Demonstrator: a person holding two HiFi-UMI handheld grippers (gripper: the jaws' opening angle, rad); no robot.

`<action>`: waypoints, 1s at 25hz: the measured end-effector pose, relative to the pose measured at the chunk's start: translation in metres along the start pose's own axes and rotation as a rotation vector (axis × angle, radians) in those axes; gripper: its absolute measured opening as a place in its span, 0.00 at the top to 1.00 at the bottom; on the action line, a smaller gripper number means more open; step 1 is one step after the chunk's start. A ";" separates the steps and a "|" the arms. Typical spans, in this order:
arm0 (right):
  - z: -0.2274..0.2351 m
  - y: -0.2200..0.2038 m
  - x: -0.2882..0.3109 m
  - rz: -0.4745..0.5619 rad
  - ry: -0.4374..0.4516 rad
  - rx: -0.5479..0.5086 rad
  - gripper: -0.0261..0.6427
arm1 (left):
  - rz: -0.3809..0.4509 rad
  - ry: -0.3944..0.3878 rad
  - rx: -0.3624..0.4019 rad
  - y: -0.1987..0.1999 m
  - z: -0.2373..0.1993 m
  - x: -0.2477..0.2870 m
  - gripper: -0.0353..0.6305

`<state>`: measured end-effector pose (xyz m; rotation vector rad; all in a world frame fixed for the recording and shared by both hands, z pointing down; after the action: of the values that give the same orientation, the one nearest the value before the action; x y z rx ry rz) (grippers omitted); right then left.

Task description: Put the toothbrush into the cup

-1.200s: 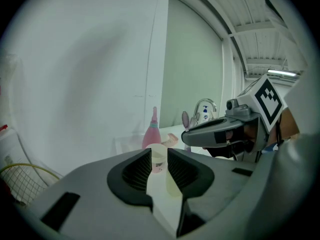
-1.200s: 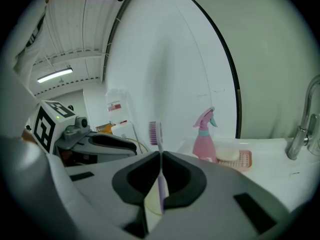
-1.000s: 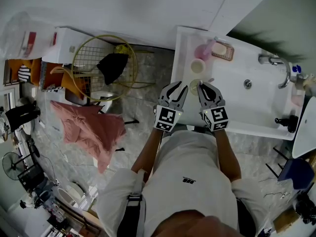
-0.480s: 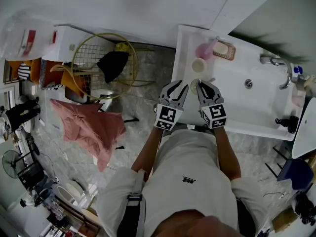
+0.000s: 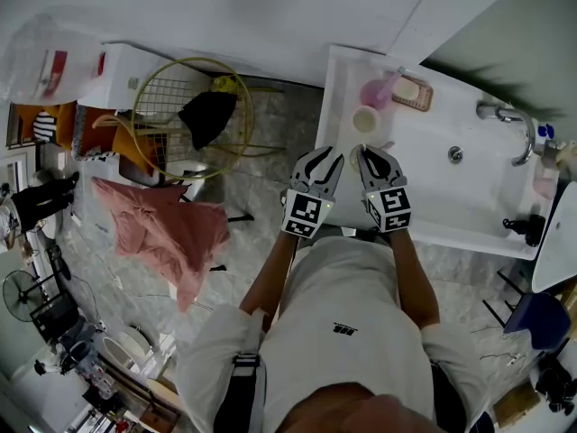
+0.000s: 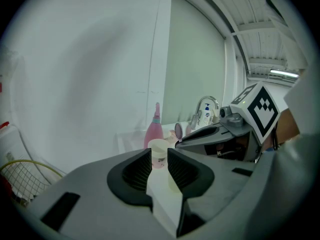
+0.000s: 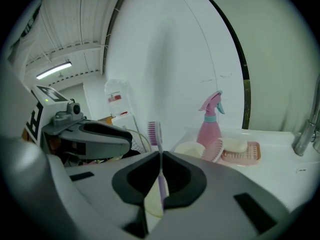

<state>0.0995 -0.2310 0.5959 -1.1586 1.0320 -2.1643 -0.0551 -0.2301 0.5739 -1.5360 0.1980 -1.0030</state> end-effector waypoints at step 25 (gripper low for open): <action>-0.009 -0.002 0.016 -0.058 -0.026 -0.080 0.90 | 0.004 0.004 -0.005 -0.003 -0.003 -0.003 0.80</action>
<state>0.0835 -0.2367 0.6022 -1.2651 1.0951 -2.1637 -0.0602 -0.2300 0.5744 -1.5376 0.2062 -1.0032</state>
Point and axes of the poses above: the fingertips, and each gripper's own axes: x forward along the fingers, z to its right, y out of its top, the point moved 9 cm from there along -x, backward along the fingers, and after that the axes turned 11 degrees about x, right-handed, at the moved point
